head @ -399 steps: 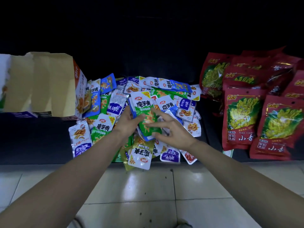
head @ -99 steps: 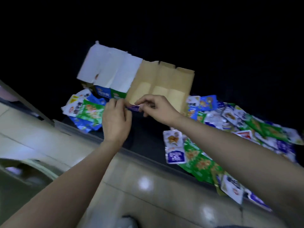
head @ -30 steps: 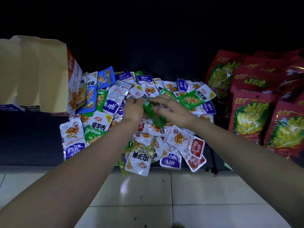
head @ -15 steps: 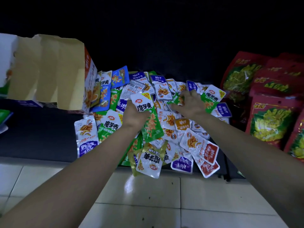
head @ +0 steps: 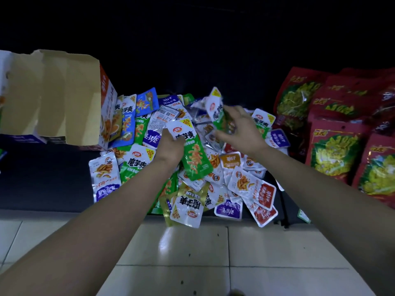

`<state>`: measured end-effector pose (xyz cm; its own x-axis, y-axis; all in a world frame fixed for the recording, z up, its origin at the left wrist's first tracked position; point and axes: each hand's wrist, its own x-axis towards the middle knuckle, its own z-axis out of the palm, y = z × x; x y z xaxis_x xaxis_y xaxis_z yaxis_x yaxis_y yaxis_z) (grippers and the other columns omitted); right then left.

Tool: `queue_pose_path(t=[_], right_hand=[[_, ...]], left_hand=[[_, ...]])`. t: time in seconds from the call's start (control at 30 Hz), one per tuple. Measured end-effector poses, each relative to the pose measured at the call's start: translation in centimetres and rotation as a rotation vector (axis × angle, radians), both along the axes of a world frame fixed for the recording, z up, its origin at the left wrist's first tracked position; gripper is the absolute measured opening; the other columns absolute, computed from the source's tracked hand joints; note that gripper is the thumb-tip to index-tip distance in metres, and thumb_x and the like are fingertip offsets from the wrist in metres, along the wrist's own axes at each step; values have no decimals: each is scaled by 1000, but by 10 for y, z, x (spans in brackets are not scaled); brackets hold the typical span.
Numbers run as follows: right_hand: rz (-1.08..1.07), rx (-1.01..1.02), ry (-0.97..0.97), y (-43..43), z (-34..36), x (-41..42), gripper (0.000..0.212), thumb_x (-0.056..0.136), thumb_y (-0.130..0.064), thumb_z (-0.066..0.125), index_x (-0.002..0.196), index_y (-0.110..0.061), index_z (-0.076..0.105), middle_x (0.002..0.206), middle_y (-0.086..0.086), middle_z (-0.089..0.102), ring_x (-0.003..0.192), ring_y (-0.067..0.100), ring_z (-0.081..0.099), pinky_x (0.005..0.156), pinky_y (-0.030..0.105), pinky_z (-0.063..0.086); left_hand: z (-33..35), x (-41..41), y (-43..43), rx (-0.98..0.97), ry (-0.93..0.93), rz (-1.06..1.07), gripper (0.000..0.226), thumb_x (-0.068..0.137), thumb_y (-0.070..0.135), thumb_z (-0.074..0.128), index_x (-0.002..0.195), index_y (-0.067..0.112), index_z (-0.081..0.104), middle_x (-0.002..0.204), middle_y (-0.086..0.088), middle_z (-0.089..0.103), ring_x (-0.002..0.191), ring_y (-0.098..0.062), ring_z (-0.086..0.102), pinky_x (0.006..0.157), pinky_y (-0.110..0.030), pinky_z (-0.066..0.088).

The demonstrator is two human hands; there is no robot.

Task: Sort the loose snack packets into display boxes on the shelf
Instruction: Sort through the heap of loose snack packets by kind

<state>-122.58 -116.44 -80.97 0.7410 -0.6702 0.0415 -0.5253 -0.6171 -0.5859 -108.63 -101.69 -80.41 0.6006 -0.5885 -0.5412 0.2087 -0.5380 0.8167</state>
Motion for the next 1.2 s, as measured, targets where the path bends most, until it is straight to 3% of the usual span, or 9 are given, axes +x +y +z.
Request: queue_pose_path(t=[0.13, 0.27, 0.43, 0.53, 0.6, 0.83, 0.93, 1.1, 1.2], right_hand=[[129, -57, 79, 21, 15, 11, 88, 80, -56, 69, 151, -22, 28, 146, 5, 41, 136, 23, 35, 114, 44, 25], [270, -17, 249, 29, 10, 9, 85, 82, -61, 64, 151, -21, 32, 142, 6, 44, 134, 22, 36, 111, 38, 26], [-35, -26, 106, 9, -1, -17, 57, 97, -41, 53, 147, -17, 39, 135, 9, 51, 124, 25, 48, 105, 38, 38], [-189, -61, 557, -9, -18, -35, 78, 94, -34, 59, 155, -13, 15, 161, 12, 16, 147, 31, 19, 115, 46, 22], [-186, -178, 665, -12, -28, -44, 69, 94, -36, 57, 151, -10, 28, 154, 14, 33, 139, 33, 31, 110, 44, 31], [-267, -238, -29, -8, -21, -49, 37, 98, -10, 45, 132, -4, 58, 74, 0, 58, 66, 17, 52, 55, 26, 35], [-90, -122, -281, 13, 2, -45, 40, 97, -3, 46, 134, -13, 56, 106, -8, 65, 85, 7, 60, 72, 11, 45], [273, -18, -215, 62, 6, -36, 44, 92, -16, 40, 131, -12, 60, 138, 3, 56, 131, 11, 48, 114, 32, 35], [365, 25, -181, 81, 8, -29, 49, 88, -13, 39, 132, -10, 59, 144, 6, 50, 139, 13, 38, 119, 29, 25]], left_hand=[[14, -10, -1, -178, 317, 104, 45, 99, 60, 30, 114, 28, 58, 96, 2, 74, 91, -15, 70, 85, -37, 54], [15, -18, -6, -139, 233, 80, 84, 85, 48, 70, 149, 13, 28, 139, -8, 53, 119, -27, 58, 97, -47, 50], [4, -16, -5, -155, 103, 130, 38, 97, 6, 55, 134, 8, 46, 117, -7, 58, 108, -27, 58, 86, -36, 48], [0, -13, 0, -128, 73, 95, 40, 97, 8, 56, 135, 7, 45, 128, -10, 58, 113, -29, 56, 95, -40, 47], [0, -12, 1, -107, 53, 78, 42, 97, 8, 57, 137, 8, 46, 131, -13, 58, 118, -32, 55, 103, -48, 45], [-4, -11, 0, -109, 45, 47, 37, 96, 5, 55, 132, 8, 48, 125, -12, 60, 112, -29, 58, 99, -42, 48], [-7, -11, -1, -126, 110, 75, 40, 97, 5, 53, 136, 11, 47, 127, -13, 59, 107, -30, 59, 91, -41, 51], [1, -5, 1, -193, 454, 312, 55, 104, 14, 43, 154, 13, 19, 134, -3, 48, 100, -31, 64, 75, -42, 54], [6, -1, 17, -233, 604, 278, 59, 98, 49, 49, 141, 9, 44, 128, -15, 62, 105, -30, 67, 80, -42, 58]])
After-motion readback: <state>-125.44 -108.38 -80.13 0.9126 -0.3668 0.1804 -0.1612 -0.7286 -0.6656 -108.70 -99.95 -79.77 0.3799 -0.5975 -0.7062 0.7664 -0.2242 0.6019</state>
